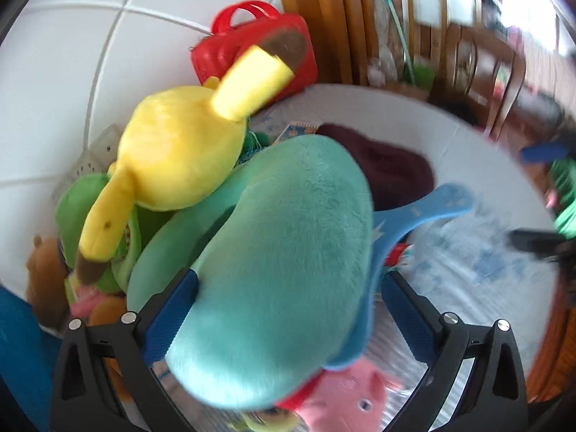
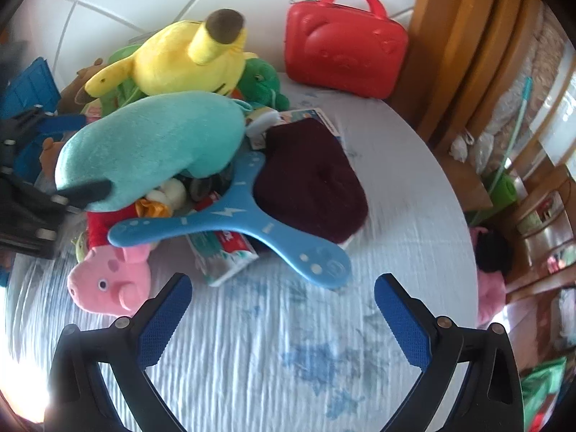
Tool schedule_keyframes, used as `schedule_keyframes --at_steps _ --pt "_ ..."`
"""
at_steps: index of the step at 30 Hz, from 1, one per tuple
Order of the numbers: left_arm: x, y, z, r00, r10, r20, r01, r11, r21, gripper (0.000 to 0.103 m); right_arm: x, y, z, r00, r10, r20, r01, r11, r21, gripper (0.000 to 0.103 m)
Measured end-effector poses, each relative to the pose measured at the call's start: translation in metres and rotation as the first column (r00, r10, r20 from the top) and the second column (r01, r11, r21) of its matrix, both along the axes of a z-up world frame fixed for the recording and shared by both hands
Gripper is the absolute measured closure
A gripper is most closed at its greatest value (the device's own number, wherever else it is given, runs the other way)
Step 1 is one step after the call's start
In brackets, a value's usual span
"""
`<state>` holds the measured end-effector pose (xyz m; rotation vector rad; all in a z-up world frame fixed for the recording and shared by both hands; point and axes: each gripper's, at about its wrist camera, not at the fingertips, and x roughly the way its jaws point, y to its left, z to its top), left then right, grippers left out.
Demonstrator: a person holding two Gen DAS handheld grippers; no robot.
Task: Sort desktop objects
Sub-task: 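Move the left gripper to the teal neck pillow and grasp it, then lift the teal pillow with the left gripper while the right gripper grasps the blue boomerang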
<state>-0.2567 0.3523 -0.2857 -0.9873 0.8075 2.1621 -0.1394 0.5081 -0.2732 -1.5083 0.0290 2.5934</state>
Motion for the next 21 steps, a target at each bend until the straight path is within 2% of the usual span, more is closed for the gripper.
schedule_keyframes --at_steps 2,5,6,7,9,12,16,21 --pt "-0.005 0.011 -0.011 0.999 -0.005 -0.034 0.003 0.998 -0.063 0.000 0.005 0.006 -0.001 1.000 -0.014 0.002 0.014 1.000 -0.004 0.000" --pt "-0.015 0.023 -0.022 0.999 -0.011 -0.037 0.006 0.992 -0.125 0.000 0.010 0.015 -0.002 0.999 -0.034 0.008 0.034 0.999 -0.013 0.000" --pt "-0.017 0.023 -0.019 1.000 -0.009 -0.029 0.006 0.994 -0.111 0.006 0.011 0.017 -0.002 0.999 -0.039 0.010 0.039 0.999 -0.014 0.000" --pt "-0.020 0.019 -0.011 1.000 0.006 -0.010 -0.007 0.998 -0.055 0.012 0.012 0.018 -0.003 0.999 -0.041 0.011 0.041 0.999 -0.015 0.000" --pt "-0.025 0.011 0.002 0.999 0.043 0.016 -0.043 0.999 0.005 0.024 0.013 0.020 -0.003 0.999 -0.043 0.014 0.043 0.999 -0.015 0.000" --pt "-0.026 -0.006 0.020 0.997 0.080 0.024 -0.081 0.994 0.067 0.032 0.011 0.019 -0.005 0.999 -0.035 0.016 0.035 0.999 -0.018 0.000" --pt "-0.016 -0.038 0.049 0.994 0.101 0.048 -0.108 0.982 0.158 0.033 -0.003 0.007 -0.008 1.000 0.023 0.008 -0.023 1.000 -0.013 0.000" --pt "0.008 -0.076 0.084 0.992 0.115 0.055 -0.126 0.963 0.240 0.033 -0.040 -0.022 -0.033 0.989 0.146 0.039 -0.149 0.985 0.088 0.000"
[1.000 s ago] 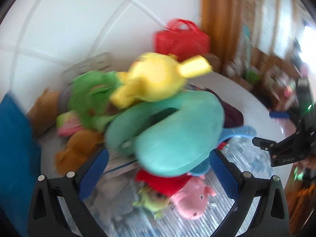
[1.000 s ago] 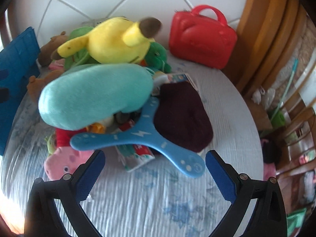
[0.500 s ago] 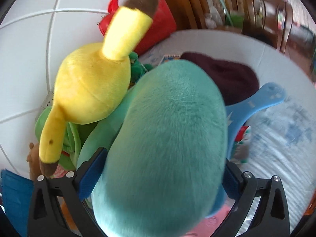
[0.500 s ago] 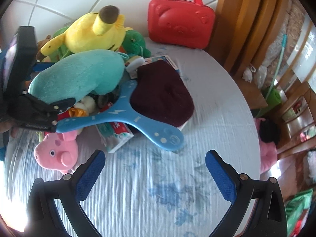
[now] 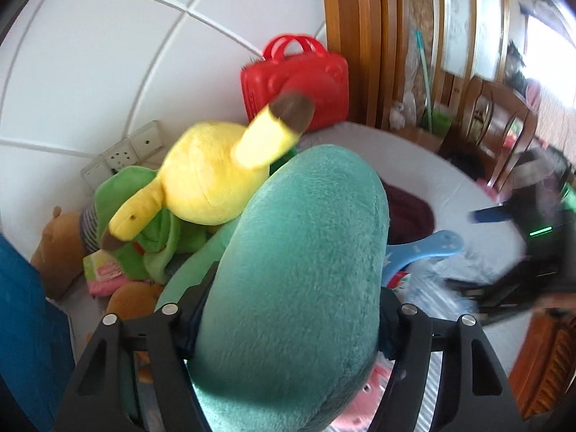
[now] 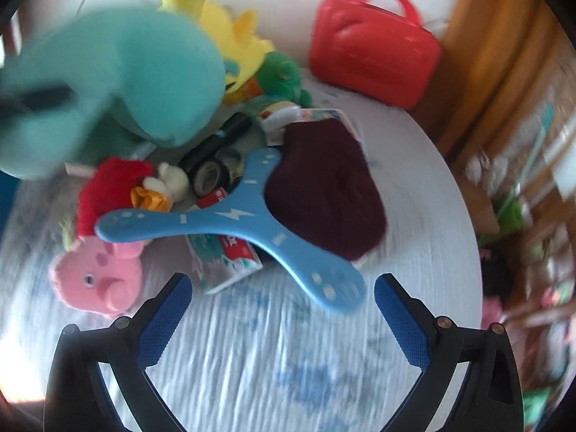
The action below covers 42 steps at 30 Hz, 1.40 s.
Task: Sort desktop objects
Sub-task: 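Lift the teal pillow with the left gripper while the right gripper grasps the blue boomerang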
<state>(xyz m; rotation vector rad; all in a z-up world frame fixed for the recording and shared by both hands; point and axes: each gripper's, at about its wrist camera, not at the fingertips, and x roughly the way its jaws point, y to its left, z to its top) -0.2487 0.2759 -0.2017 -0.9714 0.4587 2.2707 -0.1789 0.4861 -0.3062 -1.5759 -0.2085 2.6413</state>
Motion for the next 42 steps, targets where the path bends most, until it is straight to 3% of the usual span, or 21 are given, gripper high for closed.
schedule_keyframes --at_steps 5,11,12,13,16,17,24,27,37,42 --pt "0.022 -0.033 0.033 0.999 0.043 0.008 -0.043 0.995 0.094 0.033 -0.034 -0.027 -0.044 0.992 0.108 0.065 -0.115 0.988 0.104 0.000" --pt "0.045 -0.058 0.059 0.996 0.084 -0.008 -0.083 0.989 0.123 0.034 -0.062 -0.037 -0.080 0.983 0.141 0.114 -0.159 0.972 0.171 0.001" --pt "0.046 -0.062 0.060 0.995 0.095 -0.006 -0.094 0.988 0.126 0.035 -0.065 -0.035 -0.082 0.983 0.136 0.120 -0.155 0.974 0.164 0.007" --pt "0.047 -0.066 0.062 0.994 0.106 -0.003 -0.105 0.986 0.130 0.035 -0.068 -0.033 -0.085 0.983 0.130 0.127 -0.150 0.976 0.157 0.030" --pt "0.049 -0.076 0.065 0.992 0.127 -0.001 -0.126 0.982 0.138 0.037 -0.073 -0.025 -0.085 0.986 0.100 0.136 -0.115 0.987 0.113 0.058" --pt "0.049 -0.078 0.066 0.991 0.134 -0.001 -0.132 0.981 0.139 0.037 -0.073 -0.023 -0.084 0.986 0.095 0.137 -0.109 0.989 0.098 0.062" --pt "0.052 -0.090 0.075 0.988 0.151 -0.021 -0.146 0.979 0.145 0.040 -0.055 -0.016 -0.055 0.991 0.067 0.113 -0.065 0.998 -0.023 0.075" --pt "0.058 -0.097 0.083 0.987 0.156 -0.038 -0.149 0.977 0.156 0.040 -0.045 -0.016 -0.033 0.995 0.046 0.089 -0.040 0.997 -0.068 0.095" --pt "0.081 -0.132 0.113 0.979 0.175 -0.103 -0.151 0.966 0.209 0.041 -0.016 -0.035 0.041 1.000 0.020 -0.017 -0.022 0.993 -0.117 0.096" --pt "0.099 -0.164 0.140 0.967 0.201 -0.154 -0.159 0.955 0.250 0.043 -0.005 -0.067 0.084 0.995 0.056 -0.088 -0.066 0.992 -0.107 0.096"
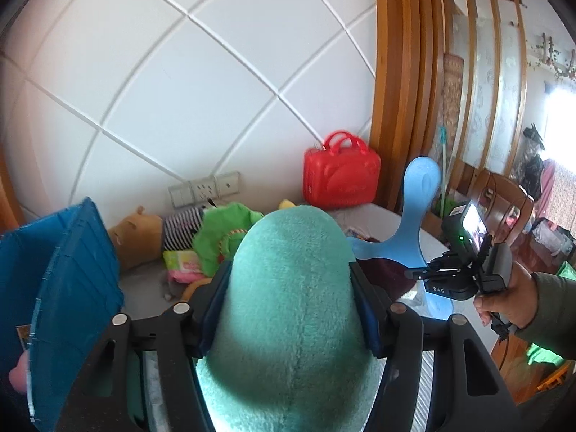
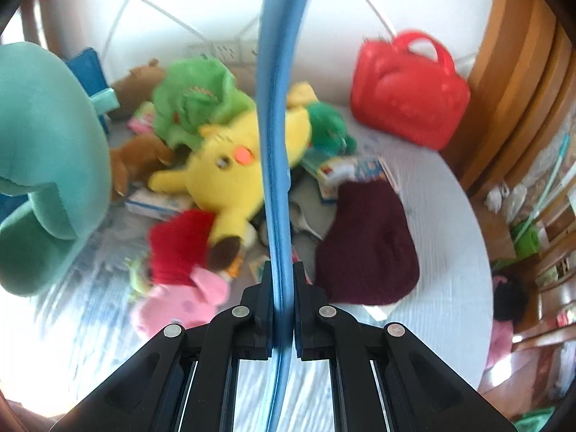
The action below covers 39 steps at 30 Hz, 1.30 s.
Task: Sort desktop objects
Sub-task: 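Lift the teal pillow with the left gripper while the right gripper grasps the blue boomerang, then hold the teal pillow and blue boomerang raised, turning toward the blue crate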
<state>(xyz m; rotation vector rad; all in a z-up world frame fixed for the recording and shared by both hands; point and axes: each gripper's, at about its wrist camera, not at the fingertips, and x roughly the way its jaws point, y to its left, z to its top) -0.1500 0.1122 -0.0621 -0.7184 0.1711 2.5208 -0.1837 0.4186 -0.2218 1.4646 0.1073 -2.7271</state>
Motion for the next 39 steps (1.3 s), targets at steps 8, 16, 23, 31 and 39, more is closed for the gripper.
schedule_keyframes --at_steps 8,16,23,31,39 --pt "0.022 -0.078 0.048 0.991 0.099 -0.090 -0.096 0.994 0.043 0.052 0.003 -0.094 0.068 0.985 0.132 -0.112 -0.134 0.991 -0.004 0.095" --pt "0.009 -0.174 0.085 0.969 0.227 -0.096 -0.227 0.974 0.013 0.103 -0.009 -0.221 0.116 0.934 0.300 -0.193 -0.308 0.951 -0.010 0.095" --pt "0.008 -0.246 0.090 0.954 0.282 -0.101 -0.282 0.959 0.017 0.103 -0.009 -0.306 0.134 0.899 0.372 -0.231 -0.387 0.922 -0.024 0.095" --pt "0.015 -0.286 0.079 0.958 0.272 -0.088 -0.270 0.962 0.033 0.103 -0.005 -0.358 0.146 0.889 0.389 -0.244 -0.405 0.914 -0.019 0.095" --pt "-0.002 -0.286 0.031 0.964 0.259 0.067 -0.263 0.962 0.076 0.000 -0.008 -0.374 0.150 0.903 0.348 -0.252 -0.365 0.931 -0.023 0.095"
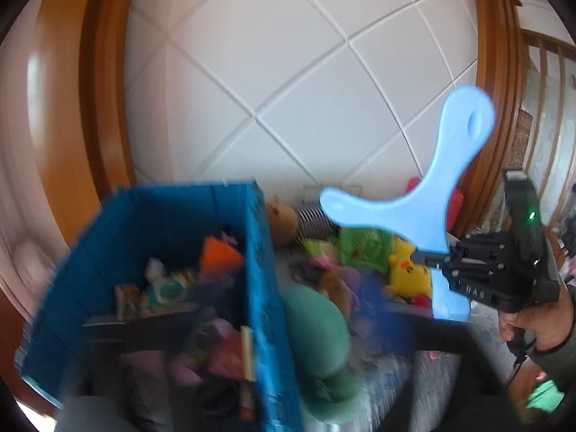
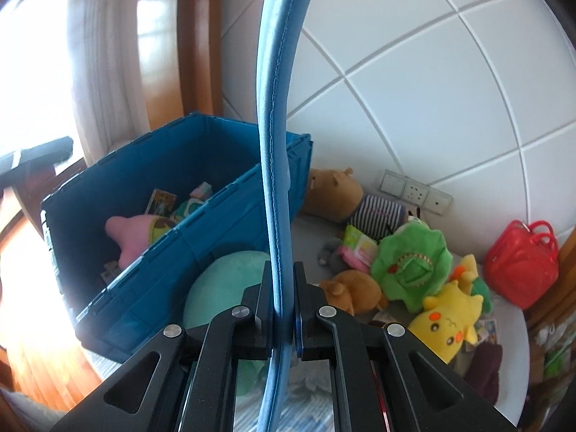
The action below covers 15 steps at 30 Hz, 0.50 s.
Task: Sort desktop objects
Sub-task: 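Hold the teal pillow and blue boomerang raised, turning toward the blue crate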
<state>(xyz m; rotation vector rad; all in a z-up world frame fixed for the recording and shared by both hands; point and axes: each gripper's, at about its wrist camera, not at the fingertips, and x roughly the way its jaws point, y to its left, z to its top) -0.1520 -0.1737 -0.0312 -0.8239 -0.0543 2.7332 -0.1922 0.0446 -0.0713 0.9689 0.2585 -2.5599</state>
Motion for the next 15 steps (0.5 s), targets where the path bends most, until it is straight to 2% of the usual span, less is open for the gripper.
schedule_keyframes --at_steps 9,15 --pt "-0.020 0.077 -0.079 0.982 -0.091 0.167 0.093 0.996 -0.006 0.000 0.004 0.047 -0.012 0.997 -0.076 0.029 0.076 0.997 0.003 0.095" --pt "-0.050 0.105 -0.127 0.967 -0.037 0.250 0.044 0.999 -0.025 0.000 0.005 0.089 -0.023 0.993 -0.097 0.060 0.097 0.995 0.015 0.095"
